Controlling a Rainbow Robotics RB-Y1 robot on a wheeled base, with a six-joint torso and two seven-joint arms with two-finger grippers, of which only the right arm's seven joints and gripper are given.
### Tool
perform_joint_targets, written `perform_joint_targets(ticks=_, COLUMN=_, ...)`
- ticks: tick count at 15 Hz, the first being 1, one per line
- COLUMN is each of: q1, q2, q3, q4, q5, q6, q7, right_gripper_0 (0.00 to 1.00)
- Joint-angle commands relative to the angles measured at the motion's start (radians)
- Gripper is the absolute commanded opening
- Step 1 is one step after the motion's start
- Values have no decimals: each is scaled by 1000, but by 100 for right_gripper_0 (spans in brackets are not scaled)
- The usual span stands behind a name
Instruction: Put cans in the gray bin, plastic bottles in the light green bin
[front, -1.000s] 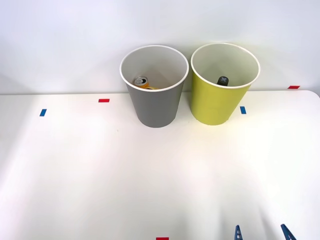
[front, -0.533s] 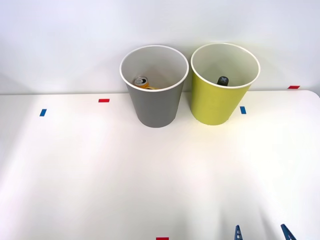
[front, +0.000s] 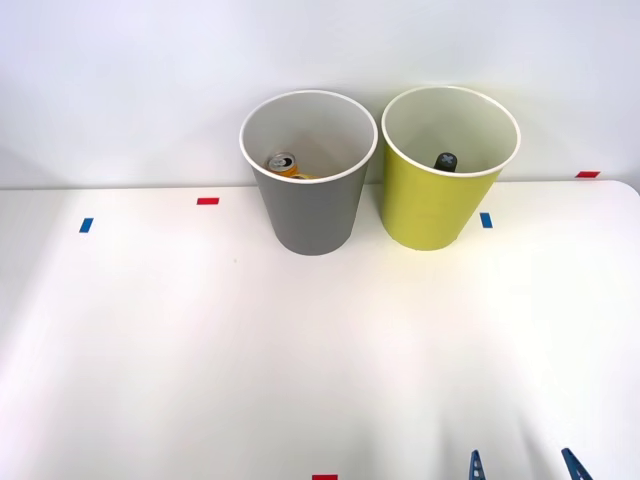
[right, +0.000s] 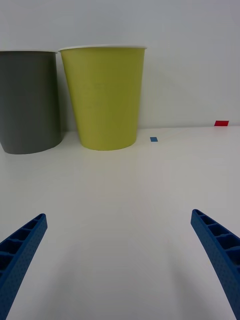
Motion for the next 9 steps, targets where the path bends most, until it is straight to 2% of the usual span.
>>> perform_joint_targets(ticks=1, q1=0, q2=0, q3=0, q4=0, q5=0, q6=0, q7=0, right_gripper_0=100)
perform_joint_targets(ticks=9, q1=0, q2=0, q3=0, q4=0, q5=0, q6=0, q7=0, right_gripper_0=100)
